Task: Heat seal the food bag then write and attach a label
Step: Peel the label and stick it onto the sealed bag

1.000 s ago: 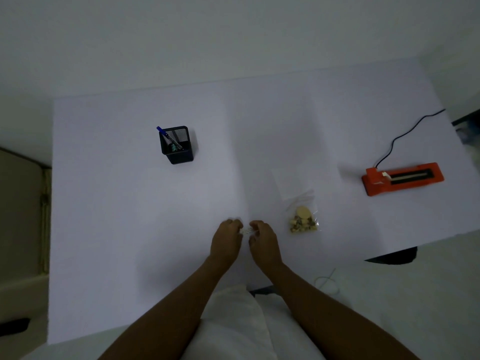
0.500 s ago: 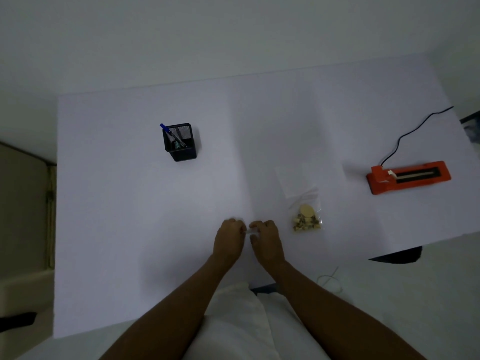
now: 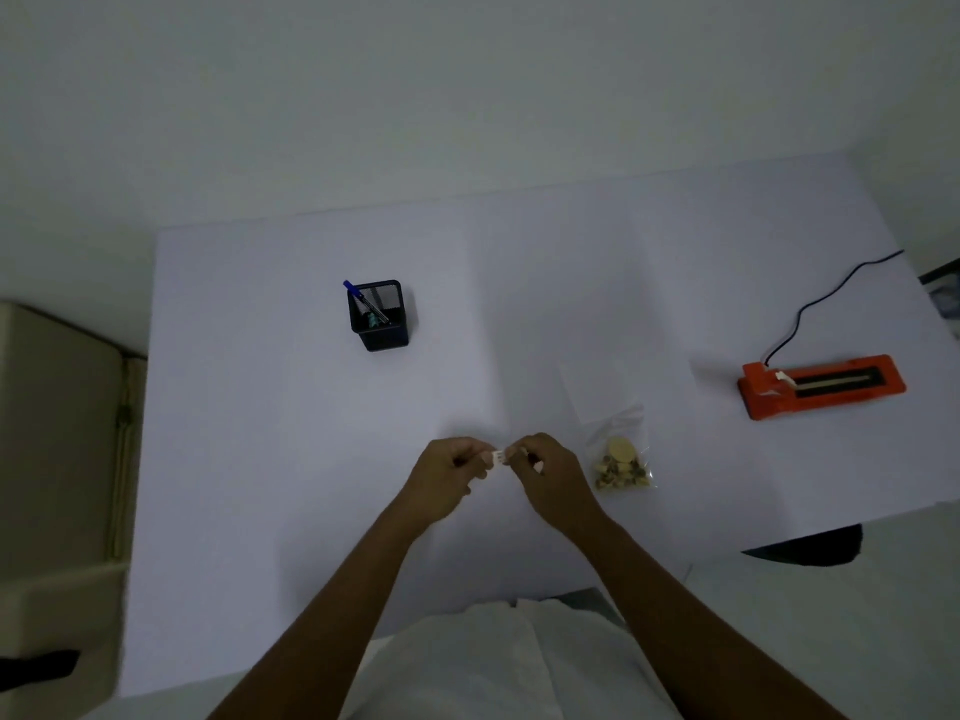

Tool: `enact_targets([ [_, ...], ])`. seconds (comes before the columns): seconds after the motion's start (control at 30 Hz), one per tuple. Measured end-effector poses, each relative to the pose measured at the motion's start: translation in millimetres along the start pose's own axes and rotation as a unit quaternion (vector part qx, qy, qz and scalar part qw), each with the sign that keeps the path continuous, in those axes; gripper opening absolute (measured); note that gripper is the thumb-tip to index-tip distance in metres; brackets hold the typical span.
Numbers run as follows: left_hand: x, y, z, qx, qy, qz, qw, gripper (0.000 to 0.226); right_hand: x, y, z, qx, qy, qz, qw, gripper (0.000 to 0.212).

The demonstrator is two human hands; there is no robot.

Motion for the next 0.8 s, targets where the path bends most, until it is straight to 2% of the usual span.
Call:
enact_targets([
  [0.33, 48, 22, -12, 0.023, 0.107, -0.003, 0.994, 0.019, -42, -7, -29, 0.037, -0.051, -0.025, 0.998, 0.015],
  [0.5, 53, 28, -16, 0.036, 0.113, 0.007, 0.993, 0.014, -49, -5, -32, 0.048, -0.049, -0.038, 0.997, 0.012],
  [0.8, 49, 28, -13, 0.023, 0.141, -0.011, 0.99, 0.018, -50, -2, -33, 0.052, -0.059, -0.026, 0.997, 0.01],
])
Point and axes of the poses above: each hand's wrist, its own y-axis away from the middle knuckle, its own z-axis out of the palm, x = y × z, the point moved 8 cm from there along -y, towards the middle knuckle, and after that the axes turned 7 degrees about y, right-handed, at the moved point
